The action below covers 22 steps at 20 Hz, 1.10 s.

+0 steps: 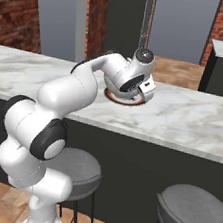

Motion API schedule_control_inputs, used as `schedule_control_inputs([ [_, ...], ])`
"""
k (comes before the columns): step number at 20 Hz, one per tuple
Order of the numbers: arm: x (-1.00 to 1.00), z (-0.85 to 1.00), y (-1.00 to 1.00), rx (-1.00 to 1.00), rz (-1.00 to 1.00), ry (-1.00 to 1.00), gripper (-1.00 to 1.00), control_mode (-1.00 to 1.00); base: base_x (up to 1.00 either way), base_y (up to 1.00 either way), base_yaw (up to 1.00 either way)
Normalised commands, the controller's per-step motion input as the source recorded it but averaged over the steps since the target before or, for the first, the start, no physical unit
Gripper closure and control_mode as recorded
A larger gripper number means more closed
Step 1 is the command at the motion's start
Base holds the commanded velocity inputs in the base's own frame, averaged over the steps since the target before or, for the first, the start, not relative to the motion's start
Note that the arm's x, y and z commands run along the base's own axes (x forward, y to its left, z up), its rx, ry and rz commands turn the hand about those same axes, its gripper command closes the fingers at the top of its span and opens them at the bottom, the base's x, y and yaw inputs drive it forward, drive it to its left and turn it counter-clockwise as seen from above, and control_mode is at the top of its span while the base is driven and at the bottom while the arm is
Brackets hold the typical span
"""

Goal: Move the bowls from the cabinet to the plates on the dining table.

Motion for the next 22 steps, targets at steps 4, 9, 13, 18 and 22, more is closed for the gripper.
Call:
schedule_control_inputs([
  [4,0.0,0.26,0.0,0.0,0.0,0.02,-1.0,-1.0,0.0,0.0,0.0],
  [9,-0.04,0.44,0.0,0.0,0.0,0.05,-1.0,-1.0,0.0,0.0,0.0],
  [13,-0.35,0.42,0.04,0.0,0.01,0.01,-1.0,-1.0,0.0,0.0,0.0],
  [18,-0.65,0.34,0.29,-0.03,0.06,0.0,-1.0,-1.0,0.0,0.0,0.0],
  [22,-0.73,0.11,0.41,-0.06,0.08,0.02,-1.0,-1.0,0.0,0.0,0.0],
])
